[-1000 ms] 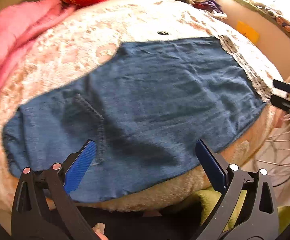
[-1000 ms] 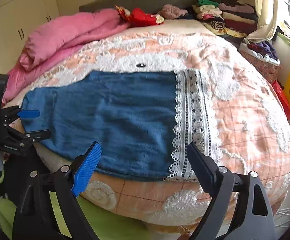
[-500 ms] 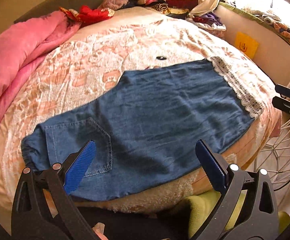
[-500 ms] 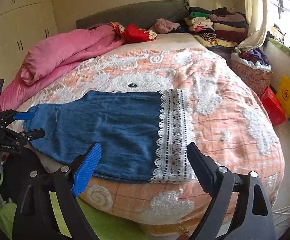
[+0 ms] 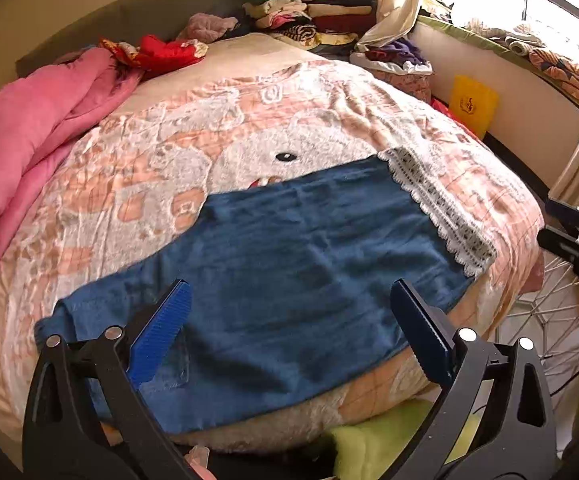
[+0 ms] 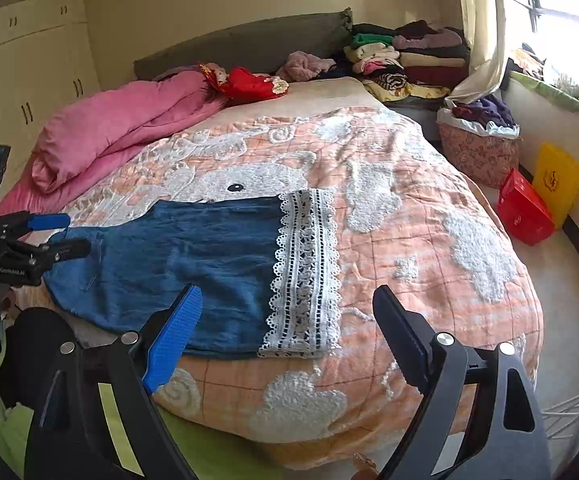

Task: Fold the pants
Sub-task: 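Lay the pants flat and open both tools, then grasp the lace-trimmed leg edge with the left tool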

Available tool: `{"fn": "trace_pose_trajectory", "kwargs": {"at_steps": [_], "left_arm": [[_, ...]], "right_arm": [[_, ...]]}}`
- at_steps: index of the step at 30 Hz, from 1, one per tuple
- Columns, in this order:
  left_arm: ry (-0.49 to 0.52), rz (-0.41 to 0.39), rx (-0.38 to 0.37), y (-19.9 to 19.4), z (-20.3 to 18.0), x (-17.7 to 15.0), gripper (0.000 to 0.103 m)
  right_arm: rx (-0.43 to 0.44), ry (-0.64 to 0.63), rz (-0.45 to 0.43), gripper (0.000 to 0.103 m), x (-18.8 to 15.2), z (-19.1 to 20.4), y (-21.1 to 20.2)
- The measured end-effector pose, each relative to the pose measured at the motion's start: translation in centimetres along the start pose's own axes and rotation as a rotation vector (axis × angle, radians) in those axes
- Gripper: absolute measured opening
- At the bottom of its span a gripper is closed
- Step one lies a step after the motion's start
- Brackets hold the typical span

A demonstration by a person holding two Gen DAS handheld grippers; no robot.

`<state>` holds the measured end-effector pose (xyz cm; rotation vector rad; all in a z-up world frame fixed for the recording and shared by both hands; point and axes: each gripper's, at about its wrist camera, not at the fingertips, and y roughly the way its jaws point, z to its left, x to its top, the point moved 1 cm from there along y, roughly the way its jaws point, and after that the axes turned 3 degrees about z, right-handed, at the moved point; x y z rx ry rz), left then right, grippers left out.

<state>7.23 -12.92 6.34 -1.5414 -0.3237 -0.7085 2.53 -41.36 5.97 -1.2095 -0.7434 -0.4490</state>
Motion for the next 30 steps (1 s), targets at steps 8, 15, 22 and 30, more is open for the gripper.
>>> {"fn": "trace_pose_trajectory", "kwargs": {"at_steps": [8, 15, 22, 30], "left_arm": [[0.008, -0.012, -0.009, 1.0, -0.9, 3.1, 0.093], [0.008, -0.006, -0.052, 3.3, -1.8, 5.9, 0.093], [0.039, 0.018, -0.081, 6.7, -3.1, 7.8, 0.093], [0.108, 0.044, -0.114, 11.3, -4.8, 9.8, 0.093]], "right_arm": [[-0.01, 0.012, -0.009, 0.086, -0.5, -0.9, 0.1], [0.003, 0.046, 0.025, 0.086, -1.4, -2.0, 1.6], [0.055, 0.076, 0.085, 0.086, -2.1, -2.0, 4.3], [0.087, 0.109, 0.152, 0.086, -2.5, -2.2, 6.7]]}}
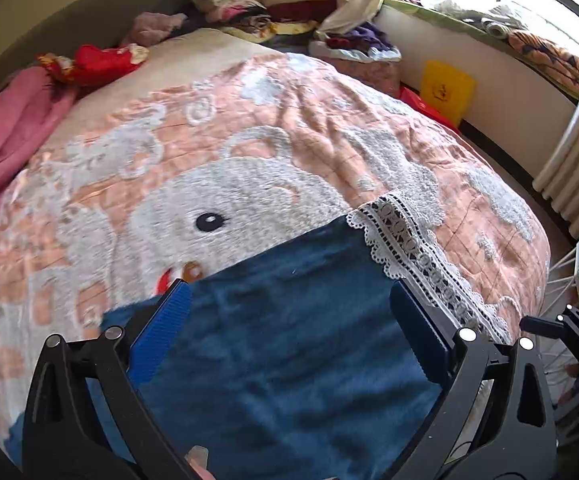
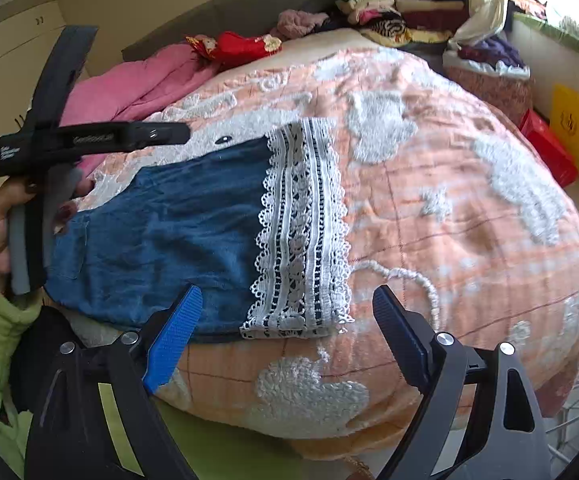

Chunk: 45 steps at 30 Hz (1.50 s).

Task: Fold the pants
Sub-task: 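Grasp the lace-trimmed leg edge with the left tool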

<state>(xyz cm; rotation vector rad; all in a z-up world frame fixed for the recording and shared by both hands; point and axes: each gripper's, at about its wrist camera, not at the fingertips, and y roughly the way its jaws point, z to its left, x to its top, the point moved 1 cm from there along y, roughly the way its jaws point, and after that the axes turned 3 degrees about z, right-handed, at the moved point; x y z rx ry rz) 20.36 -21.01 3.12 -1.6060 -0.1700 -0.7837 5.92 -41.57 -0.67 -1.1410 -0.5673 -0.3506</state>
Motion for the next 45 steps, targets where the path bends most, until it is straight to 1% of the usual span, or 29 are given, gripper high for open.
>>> {"fn": "trace_pose_trajectory", "kwargs": {"at_steps": [6, 10, 12, 13, 14, 16, 17, 18, 19, 21, 23, 24, 29, 31, 32, 33, 34, 35, 36, 37, 39, 40, 45], "left_arm": [[0.054, 0.028, -0.021, 3.2, -0.5, 1.1, 0.093], [0.096, 0.045, -0.014, 5.8, -0.8, 1.8, 0.093], [0.103, 0.058, -0.02, 7.0, -0.7, 2.2, 0.093], [0.107, 0.06, -0.033, 7.4, -0.7, 2.3, 0.093], [0.108, 0.063, -0.045, 7.8, -0.6, 2.4, 0.093], [0.118, 0.087, -0.087, 8.7, -0.8, 2.6, 0.093], [0.123, 0.09, -0.094, 8.9, -0.9, 2.6, 0.088], [0.136, 0.094, -0.109, 9.2, -1.1, 2.5, 0.082], [0.141, 0.094, -0.126, 9.3, -1.3, 2.5, 0.079], [0.134, 0.096, -0.161, 9.5, -1.4, 2.4, 0.07], [0.131, 0.095, -0.189, 9.6, -1.5, 2.4, 0.063], [0.132, 0.096, -0.197, 9.6, -1.5, 2.4, 0.061], [0.123, 0.088, -0.226, 9.8, -1.5, 2.5, 0.061], [0.12, 0.084, -0.226, 9.8, -1.5, 2.5, 0.057], [0.122, 0.079, -0.22, 9.8, -1.6, 2.5, 0.052], [0.122, 0.076, -0.205, 9.7, -1.8, 2.4, 0.049], [0.124, 0.074, -0.197, 9.7, -2.0, 2.3, 0.046], [0.13, 0.072, -0.19, 9.7, -2.2, 2.3, 0.04], [0.142, 0.067, -0.189, 9.5, -2.5, 2.1, 0.025], [0.149, 0.067, -0.217, 9.4, -2.9, 2.0, 0.019], [0.18, 0.049, -0.186, 9.2, -3.5, 1.8, 0.018], [0.184, 0.045, -0.183, 9.2, -3.5, 1.7, 0.017], [0.154, 0.022, -0.219, 8.4, -2.8, 1.9, 0.011]], "right_arm": [[0.035, 0.068, 0.049, 0.086, 0.0, -0.8, 1.9], [0.061, 0.115, 0.068, 0.087, -0.1, -1.4, 3.1], [0.07, 0.101, 0.061, 0.084, 0.2, -1.2, 3.2], [0.076, 0.098, 0.056, 0.078, 0.2, -1.1, 3.2], [0.091, 0.103, 0.049, 0.075, 0.4, -1.0, 3.2], [0.112, 0.117, 0.041, 0.075, 0.6, -1.1, 3.2], [0.12, 0.115, 0.04, 0.074, 0.9, -1.0, 3.4], [0.123, 0.114, 0.038, 0.073, 1.0, -1.1, 3.5], [0.131, 0.115, 0.039, 0.072, 1.1, -1.1, 3.8], [0.142, 0.118, 0.039, 0.071, 1.3, -1.2, 4.2], [0.152, 0.124, 0.033, 0.066, 1.4, -1.3, 4.6], [0.157, 0.129, 0.031, 0.064, 1.5, -1.4, 4.8], [0.2, 0.146, 0.024, 0.053, 2.2, -1.8, 5.3], [0.21, 0.139, 0.026, 0.05, 2.5, -1.8, 5.6], [0.208, 0.135, 0.028, 0.049, 2.6, -1.8, 5.8], [0.208, 0.131, 0.03, 0.049, 2.7, -1.7, 6.0], [0.208, 0.124, 0.03, 0.046, 2.8, -1.5, 6.1], [0.209, 0.117, 0.031, 0.041, 2.8, -1.4, 6.1], [0.212, 0.108, 0.035, 0.04, 2.8, -1.2, 6.2], [0.212, 0.1, 0.038, 0.038, 2.8, -1.0, 6.2], [0.206, 0.08, 0.04, 0.034, 3.0, -0.6, 6.1], [0.202, 0.073, 0.039, 0.032, 3.1, -0.4, 6.0], [0.213, 0.027, 0.026, 0.029, 3.8, 1.1, 5.2]]}}
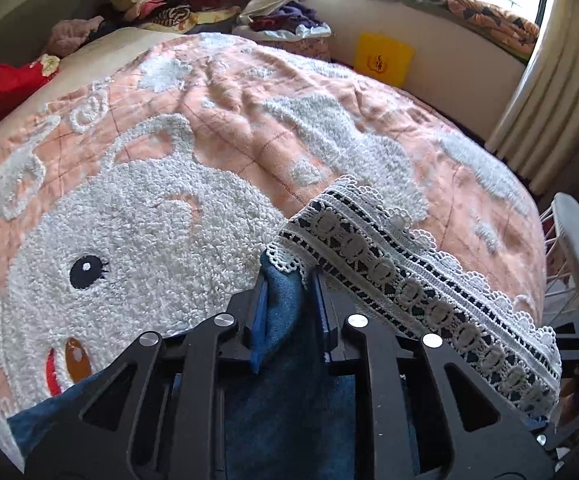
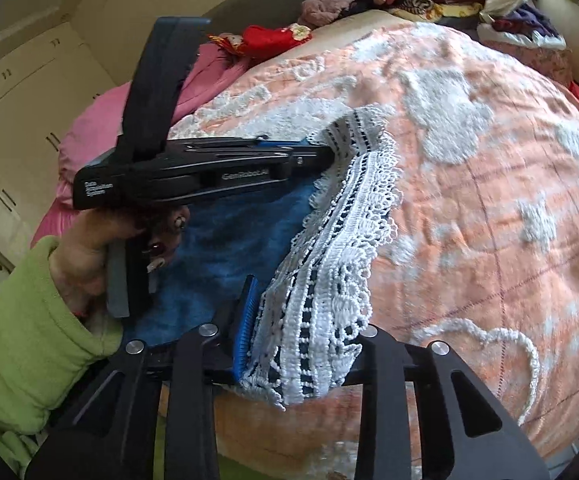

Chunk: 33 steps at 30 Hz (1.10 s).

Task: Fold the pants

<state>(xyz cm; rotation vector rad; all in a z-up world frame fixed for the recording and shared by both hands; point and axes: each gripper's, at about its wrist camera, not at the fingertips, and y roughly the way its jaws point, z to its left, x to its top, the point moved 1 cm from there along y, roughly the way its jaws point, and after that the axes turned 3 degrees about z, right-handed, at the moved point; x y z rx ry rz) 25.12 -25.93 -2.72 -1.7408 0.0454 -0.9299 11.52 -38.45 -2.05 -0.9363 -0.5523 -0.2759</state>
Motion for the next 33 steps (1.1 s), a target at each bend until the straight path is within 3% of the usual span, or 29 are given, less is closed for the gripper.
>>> {"fn": "trace_pose_trajectory", "kwargs": {"at_steps": [7, 14, 25, 29, 33], "left_arm": [[-0.076, -0.078, -0.037, -3.8, 1.9, -0.8, 0.009], [-0.172, -0.175, -0.037, -9.1, 5.2, -2.9, 0.005], [-0.429, -0.17, 0.006, -12.1, 12.9, -10.8, 0.005], [-0.585, -0.176, 0.012, -12.8, 16.7, -13.7, 0.023], [-0.694, -0.201, -0.016, -13.7, 19.0, -15.1, 0.027]], "right_arm": [[-0.001, -0.099, -0.011, 0.028, 1.5, 4.0, -0.6], [0.045, -0.245, -0.012, 0.028, 2.8, 10.7, -0.1], [-0.011, -0.424, 0.144, 0.024, -0.1, 18.0, 6.8], [-0.015, -0.471, 0.172, 0.024, -1.0, 20.0, 8.1], [-0.007, -0.491, 0.187, 0.026, -1.3, 20.8, 8.6]]}}
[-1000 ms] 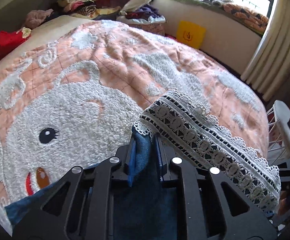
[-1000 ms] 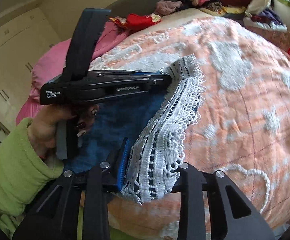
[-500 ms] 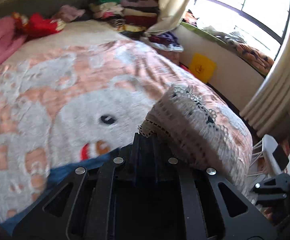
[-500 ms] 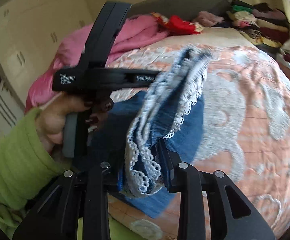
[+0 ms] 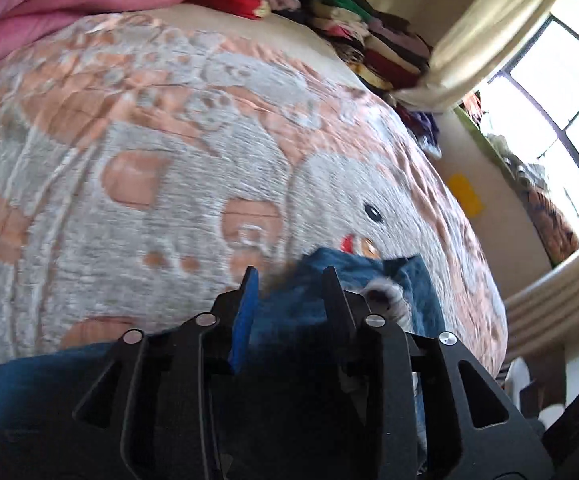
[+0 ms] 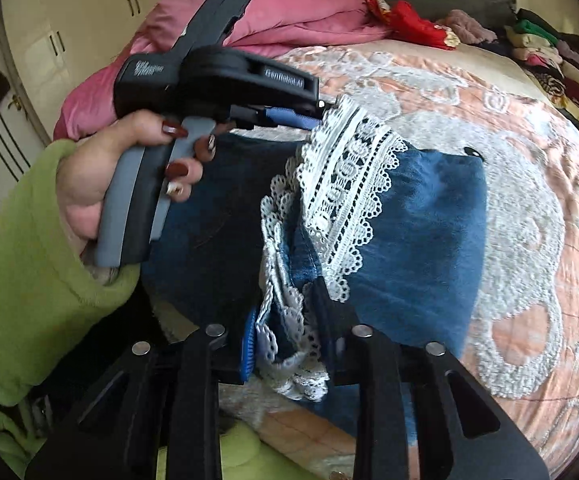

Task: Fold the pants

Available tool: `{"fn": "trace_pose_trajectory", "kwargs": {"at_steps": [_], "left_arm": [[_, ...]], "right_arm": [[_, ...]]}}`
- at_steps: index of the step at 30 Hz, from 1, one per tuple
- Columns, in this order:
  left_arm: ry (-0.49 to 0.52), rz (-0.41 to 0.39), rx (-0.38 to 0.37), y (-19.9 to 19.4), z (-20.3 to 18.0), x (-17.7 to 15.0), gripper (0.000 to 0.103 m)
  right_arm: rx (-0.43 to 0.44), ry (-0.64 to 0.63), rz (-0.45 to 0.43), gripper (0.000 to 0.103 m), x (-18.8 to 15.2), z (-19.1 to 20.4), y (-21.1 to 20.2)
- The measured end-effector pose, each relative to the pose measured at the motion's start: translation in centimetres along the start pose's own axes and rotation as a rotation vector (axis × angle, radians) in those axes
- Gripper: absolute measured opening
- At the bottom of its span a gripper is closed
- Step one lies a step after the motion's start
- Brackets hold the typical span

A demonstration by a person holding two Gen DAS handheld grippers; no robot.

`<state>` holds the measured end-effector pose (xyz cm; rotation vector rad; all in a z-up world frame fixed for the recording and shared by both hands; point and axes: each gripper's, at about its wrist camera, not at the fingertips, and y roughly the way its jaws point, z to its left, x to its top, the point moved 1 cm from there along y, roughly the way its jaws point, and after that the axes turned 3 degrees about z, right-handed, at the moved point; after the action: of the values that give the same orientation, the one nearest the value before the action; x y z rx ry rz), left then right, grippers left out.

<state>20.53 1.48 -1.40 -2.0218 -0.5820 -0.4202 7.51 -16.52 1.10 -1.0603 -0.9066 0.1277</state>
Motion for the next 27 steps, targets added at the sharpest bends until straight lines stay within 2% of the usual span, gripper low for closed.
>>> {"fn": "trace_pose_trajectory", "kwargs": {"at_steps": [3, 5, 8, 10, 13, 16, 17, 20, 25, 27], "left_arm": [[-0.021, -0.006, -0.023, -0.5, 0.4, 0.0, 0.037], [-0.014, -0.005, -0.034, -0.8, 0.3, -0.2, 0.038], [-0.009, 0.004, -0.049, -0.9, 0.3, -0.7, 0.041], [-0.01, 0.01, -0.063, -0.8, 0.2, -0.9, 0.041], [-0.014, 0.015, -0.103, -1.0, -0.1, -1.1, 0.043], [-0.034, 0.009, -0.16, -1.2, 0.1, -1.2, 0.044], [-0.033, 0.008, -0.159, -1.2, 0.1, -1.2, 0.044], [0.011, 0.013, -0.089, -1.0, -0.5, -1.4, 0.044], [-0.01, 0.032, -0.125, -0.6, -0.4, -1.4, 0.044], [-0.022, 0.043, -0.133, -0.5, -0.1, -1.4, 0.044]], "right_arm": [[0.039, -0.012, -0.017, 0.028, 0.1, 0.5, -0.4], [0.043, -0.036, -0.033, 0.037, 0.0, 1.3, -1.3], [0.022, -0.074, -0.046, 0.047, -1.0, 2.2, -2.8], [-0.006, -0.1, -0.04, 0.049, -1.6, 2.4, -3.1], [-0.05, -0.149, -0.015, 0.049, -2.8, 2.9, -2.8], [-0.052, -0.183, 0.008, 0.049, -3.8, 3.5, -2.1], [-0.039, -0.188, 0.017, 0.049, -3.8, 3.7, -1.7], [-0.035, -0.231, 0.025, 0.049, -3.7, 4.5, -0.7], [-0.129, -0.282, 0.106, 0.046, -4.0, 4.7, 2.5], [-0.108, -0.243, 0.103, 0.041, -4.1, 4.0, 2.8]]}}
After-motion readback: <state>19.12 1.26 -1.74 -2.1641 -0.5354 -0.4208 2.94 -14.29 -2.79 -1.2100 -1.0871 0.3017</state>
